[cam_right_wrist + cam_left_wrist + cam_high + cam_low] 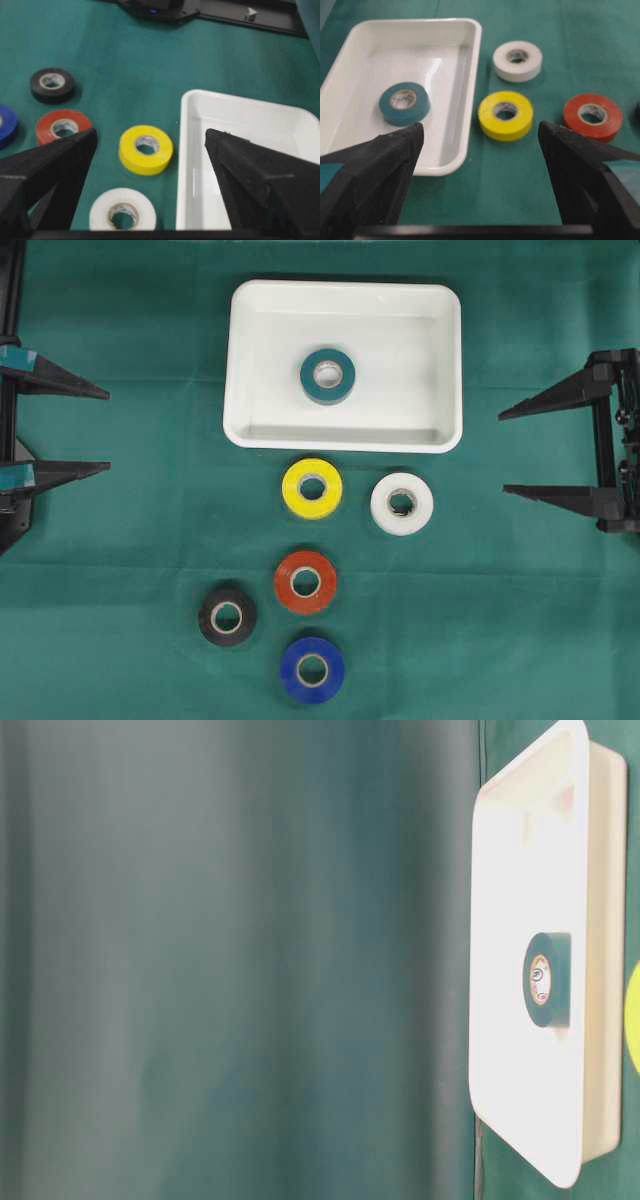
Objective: Pick up the tape from a random location and place it into the white case.
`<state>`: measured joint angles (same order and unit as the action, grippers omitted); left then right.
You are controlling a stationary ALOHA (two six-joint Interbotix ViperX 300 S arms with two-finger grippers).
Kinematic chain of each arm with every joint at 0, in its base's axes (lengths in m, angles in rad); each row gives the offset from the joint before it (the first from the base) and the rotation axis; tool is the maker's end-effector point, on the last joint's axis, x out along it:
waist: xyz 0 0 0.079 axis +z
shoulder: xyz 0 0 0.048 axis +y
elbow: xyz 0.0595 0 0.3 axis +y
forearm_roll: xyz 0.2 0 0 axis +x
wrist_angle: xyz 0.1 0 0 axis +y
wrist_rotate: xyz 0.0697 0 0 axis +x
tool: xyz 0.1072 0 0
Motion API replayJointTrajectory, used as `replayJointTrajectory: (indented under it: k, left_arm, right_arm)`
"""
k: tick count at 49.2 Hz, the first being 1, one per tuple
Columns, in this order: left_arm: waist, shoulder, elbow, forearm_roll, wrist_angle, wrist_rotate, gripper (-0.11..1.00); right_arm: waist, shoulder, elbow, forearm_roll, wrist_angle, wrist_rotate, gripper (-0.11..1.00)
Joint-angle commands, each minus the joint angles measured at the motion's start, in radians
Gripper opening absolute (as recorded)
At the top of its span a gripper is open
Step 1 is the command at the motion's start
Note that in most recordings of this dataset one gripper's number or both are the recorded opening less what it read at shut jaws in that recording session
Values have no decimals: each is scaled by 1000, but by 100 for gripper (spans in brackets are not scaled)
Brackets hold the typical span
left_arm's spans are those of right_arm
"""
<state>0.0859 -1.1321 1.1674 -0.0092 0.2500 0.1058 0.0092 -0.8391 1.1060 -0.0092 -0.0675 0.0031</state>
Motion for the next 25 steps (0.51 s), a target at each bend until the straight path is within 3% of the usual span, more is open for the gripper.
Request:
replayJointTrajectory:
  k: [1, 13, 25]
  left_arm:
    - [3, 9, -12, -2, -8, -2, 92]
    - [3, 9, -12, -2, -15, -2, 92]
    - [2, 11, -12, -2, -26, -2, 92]
  right_arm:
    - [5, 3, -11, 3, -3, 2, 91]
    - [5, 15, -17, 3, -14, 0, 91]
    - [3, 127, -71, 3, -51, 0, 91]
